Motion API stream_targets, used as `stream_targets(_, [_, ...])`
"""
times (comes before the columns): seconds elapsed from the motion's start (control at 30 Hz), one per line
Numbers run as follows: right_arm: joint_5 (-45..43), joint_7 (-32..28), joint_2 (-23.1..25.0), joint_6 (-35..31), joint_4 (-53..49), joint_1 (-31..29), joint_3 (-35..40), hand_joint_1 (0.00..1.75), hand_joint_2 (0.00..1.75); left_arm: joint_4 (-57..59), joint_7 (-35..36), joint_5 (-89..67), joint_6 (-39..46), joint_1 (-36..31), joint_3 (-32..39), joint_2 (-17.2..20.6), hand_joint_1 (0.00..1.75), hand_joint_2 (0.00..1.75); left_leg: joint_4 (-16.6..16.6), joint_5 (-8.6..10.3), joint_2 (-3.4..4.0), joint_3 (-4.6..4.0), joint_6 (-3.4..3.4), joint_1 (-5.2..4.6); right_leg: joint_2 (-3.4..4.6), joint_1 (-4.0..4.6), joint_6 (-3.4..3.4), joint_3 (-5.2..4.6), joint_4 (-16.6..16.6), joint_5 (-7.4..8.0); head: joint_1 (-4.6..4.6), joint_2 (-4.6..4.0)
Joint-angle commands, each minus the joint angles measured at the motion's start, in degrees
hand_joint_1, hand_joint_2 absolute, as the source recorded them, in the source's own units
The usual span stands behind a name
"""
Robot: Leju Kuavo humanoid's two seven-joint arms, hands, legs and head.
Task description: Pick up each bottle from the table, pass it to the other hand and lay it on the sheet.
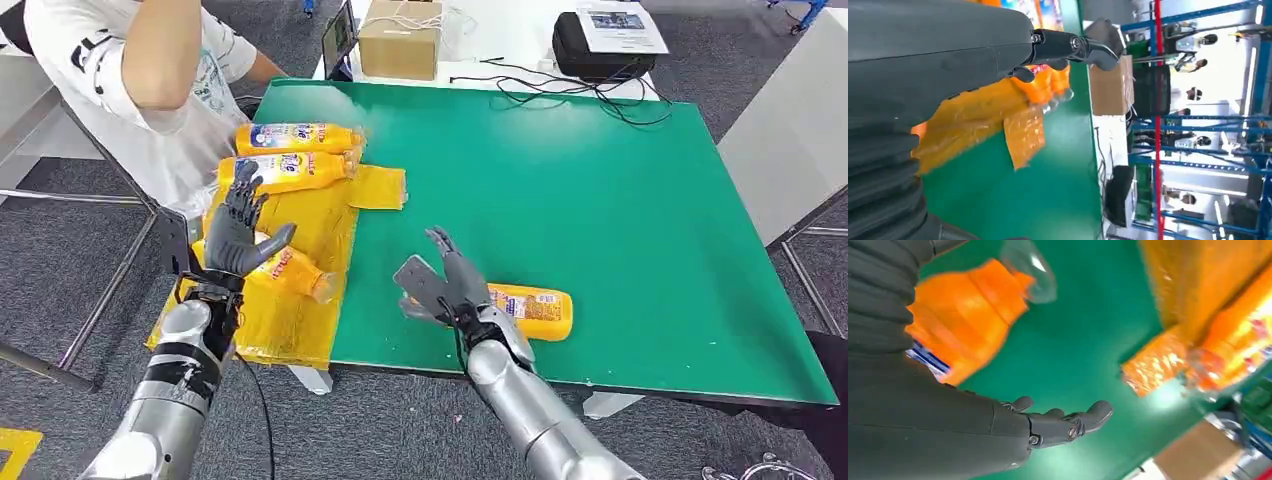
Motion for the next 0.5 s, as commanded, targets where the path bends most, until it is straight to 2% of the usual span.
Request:
stream_targets(0.03, [0.2, 0.6, -2.4, 0.0, 0.2, -0.4, 2.0, 0.0, 1.75, 3.3, 0.8, 0.6, -0.1, -2.1, 2.3, -1.5, 0.0, 1.75, 0.0, -0.24, -0.05, 0.47, -0.08, 0.06, -0.05, 0.07, -0.11, 0.48, 0.0, -0.25, 0.0, 0.0])
stream_targets(0.1, [1.0, 1.2, -2.9, 0.0, -0.5, 0.6, 1.9, 0.0, 1.75, 2.9, 1.5, 1.5, -0.4, -1.8, 1.0, -1.3, 0.0, 1.75, 0.0, -0.13, -0.06, 0.3, -0.05, 0.02, -0.06, 0.03, -0.08, 0.3, 0.0, -0.16, 0.0, 0.0])
stream_targets(0.17, [2.3, 1.6, -3.5, -0.6, -1.4, 1.5, 1.6, 0.0, 1.75, 2.1, 1.4, 1.0, 1.0, -1.4, -0.6, -1.1, 0.0, 1.75, 0.0, -0.25, -0.11, 0.47, -0.07, 0.06, -0.11, 0.06, -0.1, 0.5, 0.0, -0.3, 0.0, 0.0])
stream_targets(0.2, [3.4, 2.1, -3.8, -1.4, -1.9, 1.9, 1.5, 0.0, 1.75, 1.9, 1.6, 0.7, 1.6, -1.3, -1.3, -1.0, 0.0, 1.75, 0.0, -0.09, -0.1, 0.23, -0.04, 0.03, -0.1, 0.03, -0.05, 0.25, 0.0, -0.13, 0.0, 0.0])
stream_targets(0.3, [5.7, 3.9, -4.8, -2.8, -3.3, 2.6, 0.7, 0.0, 1.75, 1.6, 2.0, 1.1, 2.2, -0.9, -1.7, -0.8, 0.0, 1.75, 0.1, -0.31, -0.1, 0.55, -0.07, 0.06, -0.1, 0.06, -0.1, 0.57, 0.1, -0.34, 0.0, 0.0])
stream_targets(0.37, [7.4, 5.1, -5.3, -3.8, -3.8, 2.9, 0.3, 0.0, 1.75, 1.4, 2.0, 1.1, 2.5, -0.5, -1.7, -0.6, 0.0, 1.75, 0.0, -0.19, -0.09, 0.36, -0.04, 0.04, -0.1, 0.04, -0.07, 0.39, 0.0, -0.22, 0.02, 0.0])
stream_targets(0.5, [13.6, 8.9, -7.1, -6.5, -5.1, 3.7, -0.6, 0.0, 1.75, 1.5, 4.0, 5.4, -0.7, 0.6, -0.6, -0.2, 0.0, 1.75, 0.0, -0.12, -0.05, 0.28, -0.03, 0.01, -0.05, 0.01, -0.06, 0.29, 0.0, -0.14, 0.0, 0.0])
